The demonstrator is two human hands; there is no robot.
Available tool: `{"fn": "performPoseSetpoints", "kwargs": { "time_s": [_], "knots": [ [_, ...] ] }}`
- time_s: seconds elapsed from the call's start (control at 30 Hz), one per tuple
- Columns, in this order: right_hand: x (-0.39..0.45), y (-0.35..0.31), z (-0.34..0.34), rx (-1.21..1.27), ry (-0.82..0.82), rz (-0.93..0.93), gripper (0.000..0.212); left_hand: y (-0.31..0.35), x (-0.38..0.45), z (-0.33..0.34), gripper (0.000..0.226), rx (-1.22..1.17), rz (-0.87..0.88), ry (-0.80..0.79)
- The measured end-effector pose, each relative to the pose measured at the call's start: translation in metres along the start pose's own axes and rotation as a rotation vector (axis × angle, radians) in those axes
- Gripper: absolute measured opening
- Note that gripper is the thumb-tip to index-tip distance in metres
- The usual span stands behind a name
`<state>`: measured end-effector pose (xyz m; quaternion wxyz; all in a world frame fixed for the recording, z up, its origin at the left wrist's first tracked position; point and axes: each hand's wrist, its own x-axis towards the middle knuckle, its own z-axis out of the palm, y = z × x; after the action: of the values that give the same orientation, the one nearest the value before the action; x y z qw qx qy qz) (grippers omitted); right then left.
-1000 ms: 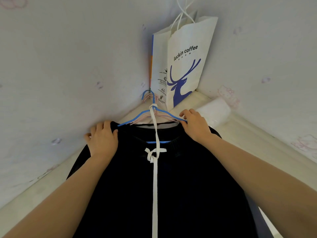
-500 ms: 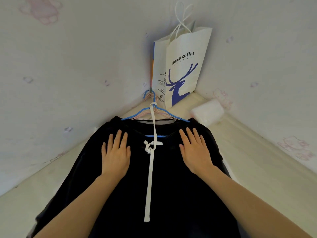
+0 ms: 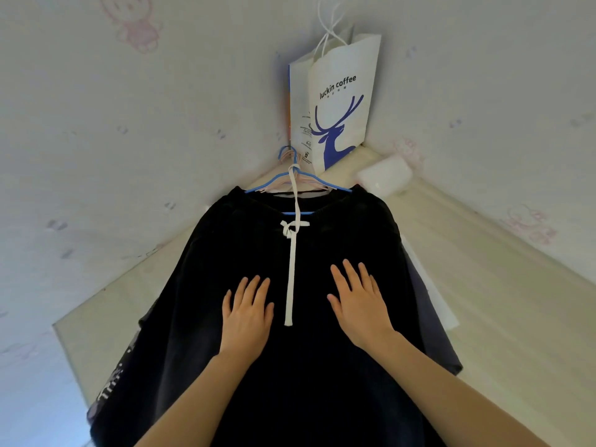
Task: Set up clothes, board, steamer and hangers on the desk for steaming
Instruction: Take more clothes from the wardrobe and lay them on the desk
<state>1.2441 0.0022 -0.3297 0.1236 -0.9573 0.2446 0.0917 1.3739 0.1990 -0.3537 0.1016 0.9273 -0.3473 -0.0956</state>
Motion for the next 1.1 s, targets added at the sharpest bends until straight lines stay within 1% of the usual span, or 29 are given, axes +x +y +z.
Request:
{"fn": "performPoseSetpoints", "kwargs": {
  "time_s": [0.1, 0.23, 0.3, 0.4, 0.57, 0.7, 0.87, 0.93, 1.0, 1.1],
  "knots": [
    [-0.030, -0.014, 0.001, 0.036, -0.020, 0.017, 0.062, 0.005, -0.026, -0.003, 0.057, 0.040, 0.005, -0.034],
    [-0.071, -0.031, 0.004, 0.066, -0.082, 0.066, 0.065, 0.001, -0.064, 0.002, 0.047, 0.128, 0.108, -0.110],
    [-0.094, -0.043, 0.009, 0.064, -0.090, 0.104, 0.066, 0.000, -0.082, 0.002, 0.047, 0.128, 0.118, -0.126],
    [-0.127, -0.064, 0.018, 0.052, -0.079, 0.154, 0.066, -0.004, -0.109, 0.002, 0.052, 0.147, 0.179, -0.121],
    [-0.179, -0.106, 0.038, 0.074, -0.048, 0.235, 0.066, -0.027, -0.155, -0.005, 0.046, 0.193, 0.384, -0.055],
    [-0.221, -0.141, 0.059, 0.052, 0.057, 0.299, 0.064, -0.039, -0.189, -0.012, 0.052, 0.155, 0.478, -0.011],
    [-0.270, -0.172, 0.073, 0.049, 0.080, 0.405, 0.063, -0.031, -0.224, -0.019, 0.050, 0.076, 0.599, -0.039],
    [-0.289, -0.178, 0.076, 0.042, 0.094, 0.449, 0.064, -0.024, -0.234, -0.021, 0.046, 0.022, 0.641, -0.033],
    [-0.308, -0.179, 0.079, 0.053, 0.137, 0.499, 0.064, -0.016, -0.242, -0.025, 0.048, -0.030, 0.670, -0.029],
    [-0.335, -0.173, 0.080, 0.076, 0.166, 0.603, 0.062, -0.001, -0.252, -0.030, 0.049, -0.031, 0.739, -0.029]
  ]
}}
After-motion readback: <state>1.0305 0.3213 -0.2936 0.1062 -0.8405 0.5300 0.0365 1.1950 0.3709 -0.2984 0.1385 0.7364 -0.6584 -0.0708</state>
